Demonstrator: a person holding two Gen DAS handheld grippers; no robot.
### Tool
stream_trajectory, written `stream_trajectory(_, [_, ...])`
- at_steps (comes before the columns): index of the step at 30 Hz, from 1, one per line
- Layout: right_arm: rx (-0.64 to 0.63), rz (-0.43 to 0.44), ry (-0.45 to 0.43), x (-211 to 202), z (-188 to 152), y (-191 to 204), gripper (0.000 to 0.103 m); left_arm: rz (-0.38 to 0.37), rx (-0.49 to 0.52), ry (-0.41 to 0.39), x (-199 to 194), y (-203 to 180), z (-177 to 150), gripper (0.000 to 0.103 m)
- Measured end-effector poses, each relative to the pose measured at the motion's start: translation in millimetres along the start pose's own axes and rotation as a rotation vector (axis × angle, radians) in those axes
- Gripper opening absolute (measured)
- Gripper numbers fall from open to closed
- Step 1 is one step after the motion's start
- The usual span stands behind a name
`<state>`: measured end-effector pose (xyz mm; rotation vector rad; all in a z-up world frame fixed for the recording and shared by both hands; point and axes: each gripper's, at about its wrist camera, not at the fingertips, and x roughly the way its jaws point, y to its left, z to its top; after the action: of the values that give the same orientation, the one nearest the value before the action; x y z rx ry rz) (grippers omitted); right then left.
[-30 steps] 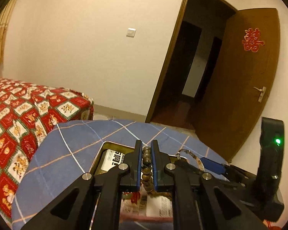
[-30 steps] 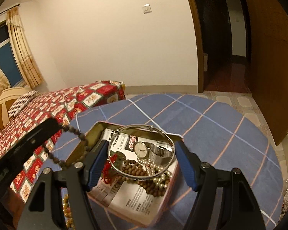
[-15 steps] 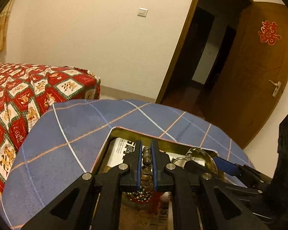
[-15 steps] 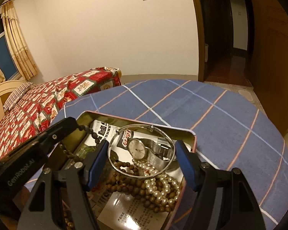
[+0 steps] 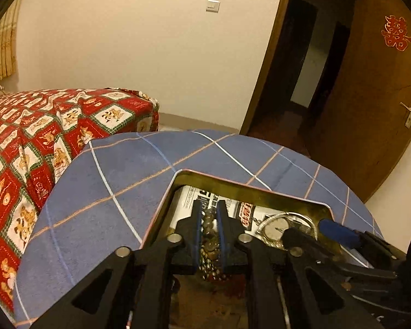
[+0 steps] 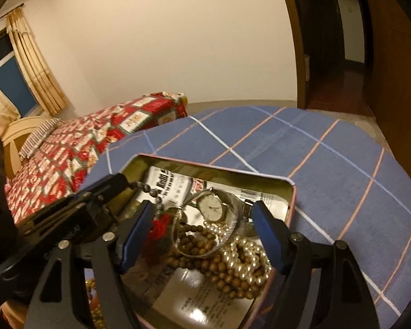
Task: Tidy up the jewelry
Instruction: 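Carry the grey beads and silver bangle into the pink tin and open both grippers, then move both open grippers back toward the pink bangle and gold beads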
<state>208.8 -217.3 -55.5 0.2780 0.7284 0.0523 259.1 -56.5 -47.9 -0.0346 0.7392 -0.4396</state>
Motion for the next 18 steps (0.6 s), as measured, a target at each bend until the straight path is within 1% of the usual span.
stream_trajectory(1, [-0.007,-0.008,-0.02,-8.5,-0.6,1.2,0.078,0.016,0.004,-0.002,-4.5,-1.0,0.2,0.033])
stream_trajectory(2, [-0.01,-0.014,-0.037,-14.4,-1.4,1.7,0.08,0.043,0.007,-0.015,-10.3,-1.4,-0.2,0.055])
stream_trajectory(3, [-0.011,-0.017,-0.05,-20.7,-2.4,1.7,0.082,0.066,0.007,-0.033,-16.4,-1.2,-0.7,0.074])
stream_trajectory(4, [-0.009,-0.019,-0.065,-29.3,-4.9,0.9,0.087,0.079,0.008,-0.061,-24.1,-0.8,-1.7,0.078])
stream_trajectory(5, [-0.007,-0.022,-0.074,-35.6,-7.3,0.1,0.089,0.072,0.009,-0.094,-34.3,-0.4,-4.2,0.079])
stream_trajectory(6, [-0.003,-0.032,-0.085,-42.9,-10.8,-0.8,0.089,0.064,0.01,-0.101,-39.5,-0.2,-5.4,0.079])
stream_trajectory(8, [0.004,-0.042,-0.087,-49.1,-15.9,-1.6,0.089,0.069,0.01,-0.095,-47.0,0.0,-10.2,0.079])
stream_trajectory(13, [0.01,-0.056,-0.078,-58.9,-31.3,0.5,0.089,0.105,0.02,-0.087,-66.8,-1.1,-34.1,0.079])
stream_trajectory(18, [0.01,-0.059,-0.048,-66.1,-47.6,6.1,0.089,0.133,0.028,-0.072,-82.1,-4.9,-54.9,0.079])
